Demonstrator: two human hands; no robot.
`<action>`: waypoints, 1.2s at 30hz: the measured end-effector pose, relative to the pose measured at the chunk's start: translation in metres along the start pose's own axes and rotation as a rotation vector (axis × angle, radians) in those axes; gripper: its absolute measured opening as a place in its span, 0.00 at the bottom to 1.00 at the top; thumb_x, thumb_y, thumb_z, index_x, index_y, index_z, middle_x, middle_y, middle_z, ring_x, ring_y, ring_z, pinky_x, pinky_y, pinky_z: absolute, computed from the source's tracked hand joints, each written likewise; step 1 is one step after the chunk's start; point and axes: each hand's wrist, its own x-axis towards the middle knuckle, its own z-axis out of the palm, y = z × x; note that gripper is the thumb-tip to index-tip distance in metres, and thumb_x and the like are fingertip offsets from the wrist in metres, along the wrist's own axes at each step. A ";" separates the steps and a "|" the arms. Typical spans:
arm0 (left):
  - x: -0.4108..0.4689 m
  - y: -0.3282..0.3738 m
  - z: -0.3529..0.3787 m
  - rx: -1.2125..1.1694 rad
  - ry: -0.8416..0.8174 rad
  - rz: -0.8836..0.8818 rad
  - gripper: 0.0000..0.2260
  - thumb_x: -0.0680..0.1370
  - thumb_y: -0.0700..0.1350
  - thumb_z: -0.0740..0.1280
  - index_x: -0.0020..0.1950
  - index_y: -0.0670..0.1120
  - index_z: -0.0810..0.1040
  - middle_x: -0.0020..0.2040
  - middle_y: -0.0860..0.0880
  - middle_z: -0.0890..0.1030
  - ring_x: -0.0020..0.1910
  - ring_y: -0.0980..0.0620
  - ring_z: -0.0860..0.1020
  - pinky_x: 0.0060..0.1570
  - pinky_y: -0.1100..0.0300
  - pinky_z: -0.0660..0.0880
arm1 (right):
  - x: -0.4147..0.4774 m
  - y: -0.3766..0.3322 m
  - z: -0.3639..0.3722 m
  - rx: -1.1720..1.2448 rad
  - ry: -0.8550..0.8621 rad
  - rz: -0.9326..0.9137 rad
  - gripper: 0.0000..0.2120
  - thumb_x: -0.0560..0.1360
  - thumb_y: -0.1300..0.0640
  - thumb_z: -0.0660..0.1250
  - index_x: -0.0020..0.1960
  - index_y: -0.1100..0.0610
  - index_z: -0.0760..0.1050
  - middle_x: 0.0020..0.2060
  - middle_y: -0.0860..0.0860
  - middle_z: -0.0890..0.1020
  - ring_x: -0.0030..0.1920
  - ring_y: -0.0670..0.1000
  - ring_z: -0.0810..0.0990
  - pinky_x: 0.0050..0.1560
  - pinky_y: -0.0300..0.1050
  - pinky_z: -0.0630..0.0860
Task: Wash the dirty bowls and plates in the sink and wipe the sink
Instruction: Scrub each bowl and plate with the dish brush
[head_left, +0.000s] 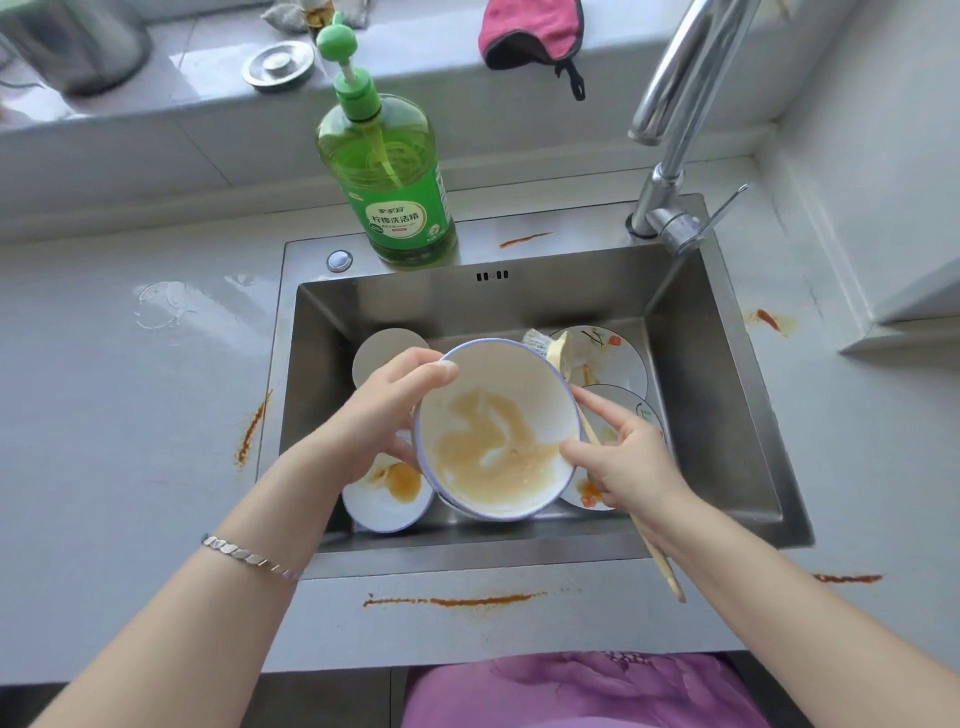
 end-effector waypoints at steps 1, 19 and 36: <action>0.000 0.000 0.002 -0.034 0.029 0.005 0.17 0.63 0.60 0.67 0.49 0.56 0.77 0.47 0.49 0.80 0.46 0.47 0.81 0.37 0.47 0.80 | 0.000 0.001 0.003 0.014 0.019 0.018 0.30 0.69 0.68 0.64 0.62 0.39 0.72 0.19 0.46 0.62 0.23 0.48 0.55 0.24 0.38 0.56; -0.028 -0.028 0.046 -0.394 0.456 0.341 0.22 0.80 0.39 0.59 0.66 0.62 0.62 0.51 0.66 0.74 0.43 0.68 0.78 0.30 0.63 0.78 | -0.021 -0.033 -0.021 -0.226 0.067 -0.312 0.15 0.79 0.56 0.60 0.61 0.40 0.75 0.22 0.42 0.62 0.25 0.46 0.58 0.34 0.38 0.65; -0.037 -0.039 0.046 -0.007 0.134 0.098 0.22 0.70 0.49 0.60 0.54 0.76 0.69 0.41 0.43 0.72 0.39 0.44 0.72 0.44 0.35 0.75 | -0.005 -0.030 -0.023 -1.027 -0.599 -0.046 0.10 0.77 0.44 0.59 0.51 0.29 0.76 0.42 0.40 0.81 0.38 0.45 0.77 0.41 0.38 0.72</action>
